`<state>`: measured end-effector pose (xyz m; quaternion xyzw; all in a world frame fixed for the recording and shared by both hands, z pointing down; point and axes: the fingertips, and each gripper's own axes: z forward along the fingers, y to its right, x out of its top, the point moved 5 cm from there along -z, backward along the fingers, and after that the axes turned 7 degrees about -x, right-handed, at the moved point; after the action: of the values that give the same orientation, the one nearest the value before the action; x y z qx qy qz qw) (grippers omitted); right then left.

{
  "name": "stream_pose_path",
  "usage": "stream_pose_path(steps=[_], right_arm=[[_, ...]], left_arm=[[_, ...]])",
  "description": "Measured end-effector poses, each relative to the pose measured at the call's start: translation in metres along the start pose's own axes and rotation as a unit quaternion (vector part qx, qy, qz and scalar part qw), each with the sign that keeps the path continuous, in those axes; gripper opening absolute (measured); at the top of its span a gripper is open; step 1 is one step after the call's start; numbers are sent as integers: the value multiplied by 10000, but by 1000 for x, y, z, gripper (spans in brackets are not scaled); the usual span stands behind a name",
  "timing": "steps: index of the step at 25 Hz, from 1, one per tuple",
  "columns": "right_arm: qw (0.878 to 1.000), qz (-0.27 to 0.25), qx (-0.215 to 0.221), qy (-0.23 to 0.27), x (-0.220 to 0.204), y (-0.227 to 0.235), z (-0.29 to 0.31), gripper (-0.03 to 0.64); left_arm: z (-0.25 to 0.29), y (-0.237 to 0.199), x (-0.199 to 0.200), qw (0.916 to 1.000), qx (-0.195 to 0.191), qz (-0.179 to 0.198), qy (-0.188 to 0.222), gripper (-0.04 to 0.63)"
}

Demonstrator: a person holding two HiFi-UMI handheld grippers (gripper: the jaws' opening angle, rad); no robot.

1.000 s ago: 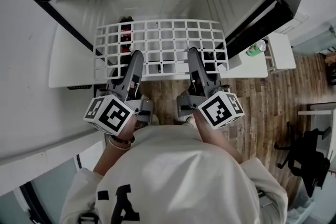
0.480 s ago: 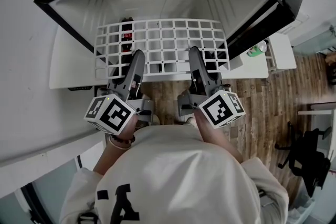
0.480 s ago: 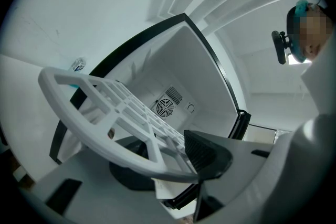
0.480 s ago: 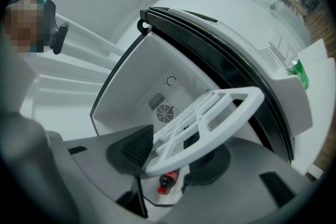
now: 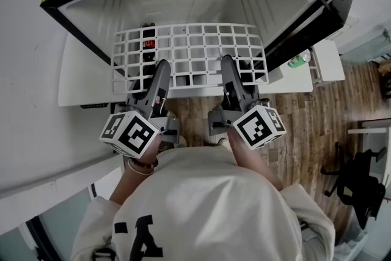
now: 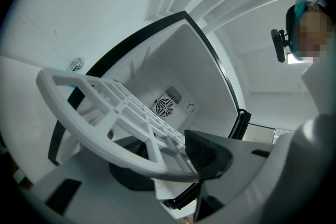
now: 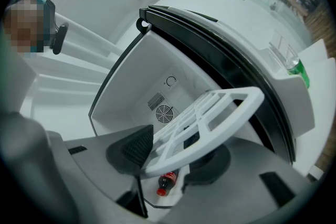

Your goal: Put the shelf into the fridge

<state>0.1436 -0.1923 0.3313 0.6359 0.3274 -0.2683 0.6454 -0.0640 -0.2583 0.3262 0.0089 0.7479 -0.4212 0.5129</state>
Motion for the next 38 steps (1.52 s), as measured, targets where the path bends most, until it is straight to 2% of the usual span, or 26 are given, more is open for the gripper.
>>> stream_pose_path(steps=[16, 38], right_arm=[[9999, -19, -58, -80, 1, -1, 4, 186], [10000, 95, 6, -31, 3, 3, 18, 184]], left_arm=[[3, -1, 2, 9998, -68, 17, -206, 167], [14, -7, 5, 9998, -66, 55, -183, 170]])
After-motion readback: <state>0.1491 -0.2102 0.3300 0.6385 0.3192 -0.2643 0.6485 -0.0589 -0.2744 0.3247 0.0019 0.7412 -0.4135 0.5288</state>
